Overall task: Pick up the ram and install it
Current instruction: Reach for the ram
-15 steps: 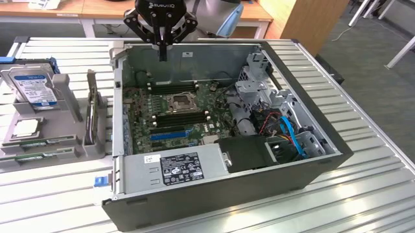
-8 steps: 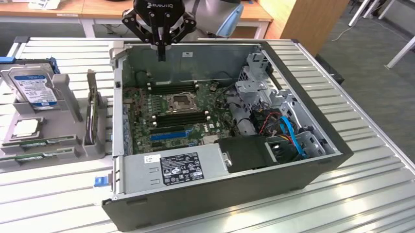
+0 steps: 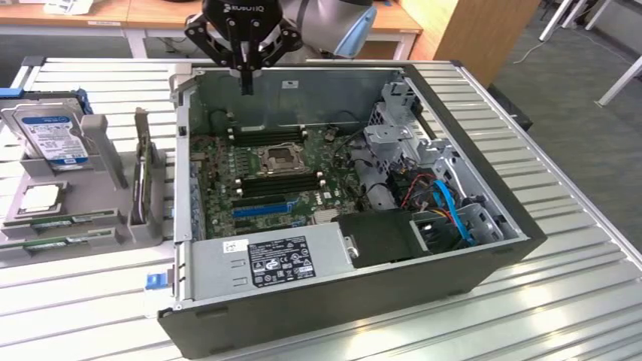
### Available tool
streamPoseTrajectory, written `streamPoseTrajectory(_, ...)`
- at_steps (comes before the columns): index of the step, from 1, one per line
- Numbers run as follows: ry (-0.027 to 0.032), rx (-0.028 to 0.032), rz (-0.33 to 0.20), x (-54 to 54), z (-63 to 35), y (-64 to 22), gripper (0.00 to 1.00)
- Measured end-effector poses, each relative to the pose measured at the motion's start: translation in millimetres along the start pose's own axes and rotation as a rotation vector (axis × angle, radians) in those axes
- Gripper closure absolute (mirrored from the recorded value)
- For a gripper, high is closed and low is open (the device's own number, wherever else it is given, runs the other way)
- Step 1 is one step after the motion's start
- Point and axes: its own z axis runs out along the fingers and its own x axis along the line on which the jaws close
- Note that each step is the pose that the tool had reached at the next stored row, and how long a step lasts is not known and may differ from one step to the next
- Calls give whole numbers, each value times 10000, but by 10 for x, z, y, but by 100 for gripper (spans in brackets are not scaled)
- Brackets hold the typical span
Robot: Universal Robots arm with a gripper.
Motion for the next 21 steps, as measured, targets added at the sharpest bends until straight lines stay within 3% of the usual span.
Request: streamPoseTrajectory(21,0,0,0,168,-4,-12,90)
